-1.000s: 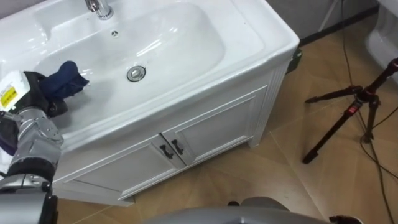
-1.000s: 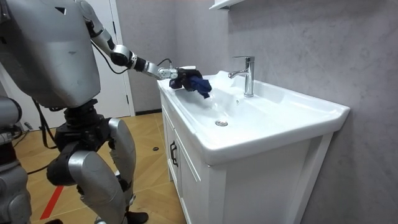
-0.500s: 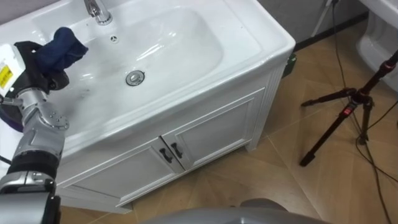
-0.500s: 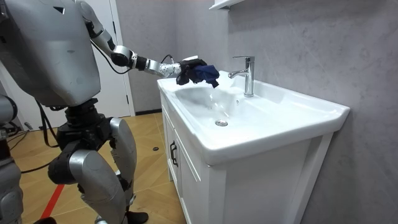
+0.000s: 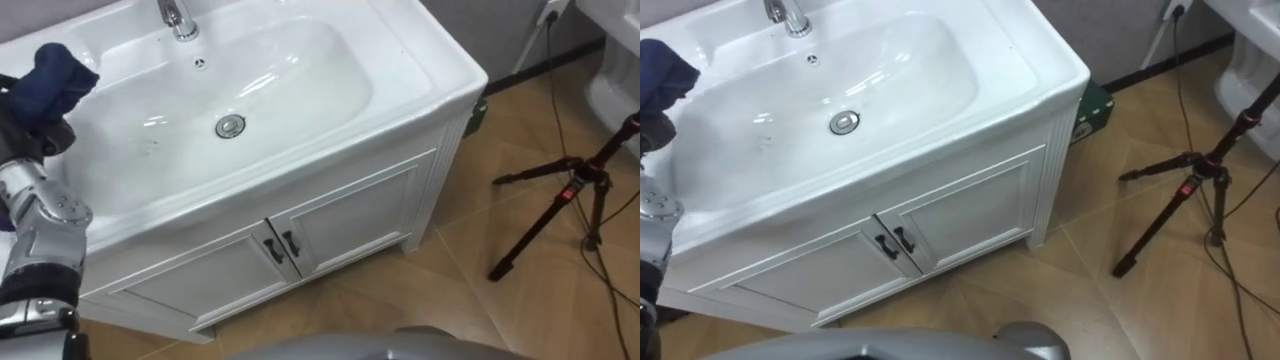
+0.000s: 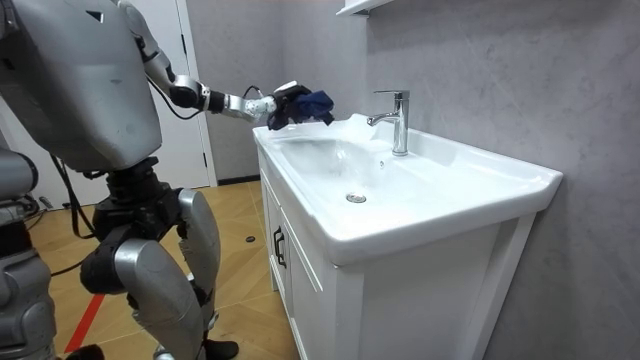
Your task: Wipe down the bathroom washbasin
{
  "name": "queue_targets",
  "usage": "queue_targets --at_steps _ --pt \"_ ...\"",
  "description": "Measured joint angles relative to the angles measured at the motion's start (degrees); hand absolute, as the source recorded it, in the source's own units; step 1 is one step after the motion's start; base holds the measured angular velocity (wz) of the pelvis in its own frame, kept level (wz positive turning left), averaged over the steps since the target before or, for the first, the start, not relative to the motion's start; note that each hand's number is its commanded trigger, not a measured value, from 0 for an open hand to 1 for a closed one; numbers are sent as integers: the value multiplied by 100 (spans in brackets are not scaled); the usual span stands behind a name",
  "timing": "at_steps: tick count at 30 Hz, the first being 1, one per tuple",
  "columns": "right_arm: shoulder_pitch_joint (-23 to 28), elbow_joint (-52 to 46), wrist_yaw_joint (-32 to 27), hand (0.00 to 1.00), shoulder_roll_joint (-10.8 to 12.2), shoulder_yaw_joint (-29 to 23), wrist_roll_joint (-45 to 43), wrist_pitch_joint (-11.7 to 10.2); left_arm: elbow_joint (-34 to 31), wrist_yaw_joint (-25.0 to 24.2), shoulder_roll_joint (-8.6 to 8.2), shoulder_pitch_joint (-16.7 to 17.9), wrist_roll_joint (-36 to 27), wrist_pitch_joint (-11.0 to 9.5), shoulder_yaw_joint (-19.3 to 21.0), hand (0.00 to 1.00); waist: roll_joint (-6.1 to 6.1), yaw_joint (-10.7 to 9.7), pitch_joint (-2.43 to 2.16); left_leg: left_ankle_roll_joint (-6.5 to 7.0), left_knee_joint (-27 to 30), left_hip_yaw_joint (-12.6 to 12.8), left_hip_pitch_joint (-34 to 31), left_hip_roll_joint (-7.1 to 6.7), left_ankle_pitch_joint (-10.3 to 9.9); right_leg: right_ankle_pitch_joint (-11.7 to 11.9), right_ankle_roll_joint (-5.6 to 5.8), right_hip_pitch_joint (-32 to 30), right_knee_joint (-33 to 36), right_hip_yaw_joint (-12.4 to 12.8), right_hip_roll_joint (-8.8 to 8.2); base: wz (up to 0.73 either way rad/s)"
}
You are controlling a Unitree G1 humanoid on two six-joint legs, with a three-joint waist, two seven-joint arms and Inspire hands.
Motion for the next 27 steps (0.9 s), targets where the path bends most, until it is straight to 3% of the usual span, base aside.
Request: queue_targets --at_steps 4,10,27 --pt "76 -61 -41 0 -1 -170 -34 -2 -5 3 8 61 -6 77 370 100 51 149 -23 2 -11 -59 15 1 -1 20 -12 53 -101 -34 2 6" --pt "128 -121 -12 0 -1 -381 -214 -4 -45 3 29 220 -5 140 824 100 123 221 -16 16 -37 -104 75 -7 -30 -33 -3 100 -93 -71 -8 3" --pt "269 -248 48 0 -2 -500 -217 -27 -275 -41 28 223 -3 211 893 100 64 241 -1 30 -45 -123 89 -13 -72 -82 18 127 -134 -77 -11 1"
